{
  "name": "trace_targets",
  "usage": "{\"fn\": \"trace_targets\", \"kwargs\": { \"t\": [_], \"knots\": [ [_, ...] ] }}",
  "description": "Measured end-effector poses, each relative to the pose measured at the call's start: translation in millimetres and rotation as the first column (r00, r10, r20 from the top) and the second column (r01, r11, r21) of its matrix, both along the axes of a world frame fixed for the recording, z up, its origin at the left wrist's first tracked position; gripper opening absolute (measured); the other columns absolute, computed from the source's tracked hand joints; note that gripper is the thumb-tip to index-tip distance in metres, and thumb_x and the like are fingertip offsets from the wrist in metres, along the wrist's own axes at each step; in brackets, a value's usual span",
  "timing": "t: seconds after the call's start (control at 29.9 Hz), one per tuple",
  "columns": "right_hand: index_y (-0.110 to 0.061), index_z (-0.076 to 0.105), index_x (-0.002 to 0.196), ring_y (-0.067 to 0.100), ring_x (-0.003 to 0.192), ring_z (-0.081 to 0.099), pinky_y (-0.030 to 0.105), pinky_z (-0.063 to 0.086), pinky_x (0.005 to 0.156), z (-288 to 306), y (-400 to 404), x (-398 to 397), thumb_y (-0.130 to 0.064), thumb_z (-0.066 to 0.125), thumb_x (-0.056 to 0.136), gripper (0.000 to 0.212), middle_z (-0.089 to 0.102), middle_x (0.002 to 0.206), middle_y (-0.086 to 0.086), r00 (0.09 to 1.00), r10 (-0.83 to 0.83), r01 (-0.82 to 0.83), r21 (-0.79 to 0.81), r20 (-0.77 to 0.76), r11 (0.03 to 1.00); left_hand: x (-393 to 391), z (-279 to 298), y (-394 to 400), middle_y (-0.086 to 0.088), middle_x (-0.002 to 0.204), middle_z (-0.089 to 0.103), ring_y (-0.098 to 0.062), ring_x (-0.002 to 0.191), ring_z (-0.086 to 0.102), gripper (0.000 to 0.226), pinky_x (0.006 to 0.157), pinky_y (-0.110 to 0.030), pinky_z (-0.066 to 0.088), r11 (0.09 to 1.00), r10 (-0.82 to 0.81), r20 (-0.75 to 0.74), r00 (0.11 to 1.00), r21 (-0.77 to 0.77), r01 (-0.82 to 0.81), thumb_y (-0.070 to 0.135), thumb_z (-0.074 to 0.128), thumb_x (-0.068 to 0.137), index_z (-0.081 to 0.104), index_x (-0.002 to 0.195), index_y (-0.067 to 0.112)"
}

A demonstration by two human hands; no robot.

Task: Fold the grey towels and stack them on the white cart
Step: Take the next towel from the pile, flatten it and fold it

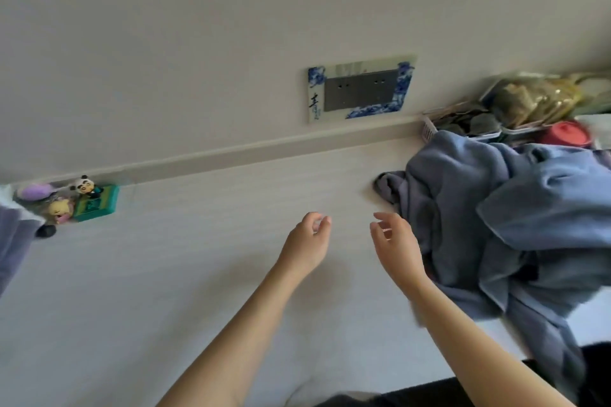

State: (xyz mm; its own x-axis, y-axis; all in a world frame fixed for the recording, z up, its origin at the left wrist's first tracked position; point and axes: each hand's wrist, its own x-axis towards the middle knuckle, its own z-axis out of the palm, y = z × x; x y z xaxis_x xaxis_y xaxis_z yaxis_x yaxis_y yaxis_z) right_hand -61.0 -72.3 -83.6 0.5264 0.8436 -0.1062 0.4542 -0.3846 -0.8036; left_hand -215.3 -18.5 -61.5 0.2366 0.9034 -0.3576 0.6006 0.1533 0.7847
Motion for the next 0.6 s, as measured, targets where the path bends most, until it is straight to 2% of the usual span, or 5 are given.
{"fn": "trace_targets", "kwargs": {
  "t": [0.17,0.37,0.47,0.53,0.6],
  "knots": [
    [-0.019,0.048,0.132,0.038,0.123,0.033,0.046,0.029,0.101,-27,-37,67,-0.039,0.055,0.090,0.047,0.035,0.140,0.015,0.926,-0.103,0.200,-0.241,0.363,0.950,68,-14,-9,0.001,0.087,0.057,-0.026,0.094,0.066,0.021,0.084,-0.036,0.049,0.993,-0.057,0.058,0.997,-0.100,0.063,0.033,0.040,0.098,0.053,0.105,0.017],
    [-0.030,0.025,0.145,0.040,0.126,0.028,0.047,0.036,0.098,-50,-65,106,-0.047,0.053,0.090,0.064,0.019,0.147,0.014,0.960,-0.014,0.125,-0.382,0.280,0.916,116,-29,-19,-0.007,0.097,0.057,-0.030,0.092,0.068,0.027,0.086,-0.036,0.050,0.971,-0.102,0.062,0.993,-0.210,0.113,0.030,0.039,0.099,0.054,0.112,0.012],
    [-0.024,0.039,0.138,0.037,0.110,0.048,0.044,0.047,0.081,-47,-64,111,-0.042,0.055,0.090,0.054,0.039,0.133,0.014,0.943,-0.057,0.142,-0.243,0.327,0.960,126,-31,-25,-0.006,0.097,0.056,-0.030,0.088,0.068,0.020,0.078,-0.032,0.048,0.960,-0.107,0.072,0.992,-0.252,0.122,0.029,0.039,0.099,0.052,0.105,0.015],
    [-0.016,0.053,0.126,0.035,0.091,0.057,0.040,0.049,0.065,-39,-63,111,-0.037,0.057,0.089,0.043,0.054,0.112,0.014,0.868,-0.126,0.126,0.031,0.480,0.991,127,-34,-29,-0.006,0.096,0.055,-0.024,0.076,0.066,0.017,0.072,-0.030,0.045,0.955,-0.103,0.085,0.991,-0.272,0.123,0.029,0.038,0.100,0.050,0.096,0.017],
    [-0.016,0.053,0.123,0.033,0.089,0.054,0.041,0.045,0.069,-32,-61,118,-0.038,0.061,0.082,0.047,0.054,0.104,0.013,0.757,-0.294,0.156,0.275,0.583,0.949,128,-35,-31,-0.006,0.095,0.054,-0.017,0.068,0.062,0.019,0.067,-0.028,0.043,0.951,-0.089,0.106,0.990,-0.286,0.116,0.028,0.037,0.100,0.049,0.087,0.020]
  ]
}}
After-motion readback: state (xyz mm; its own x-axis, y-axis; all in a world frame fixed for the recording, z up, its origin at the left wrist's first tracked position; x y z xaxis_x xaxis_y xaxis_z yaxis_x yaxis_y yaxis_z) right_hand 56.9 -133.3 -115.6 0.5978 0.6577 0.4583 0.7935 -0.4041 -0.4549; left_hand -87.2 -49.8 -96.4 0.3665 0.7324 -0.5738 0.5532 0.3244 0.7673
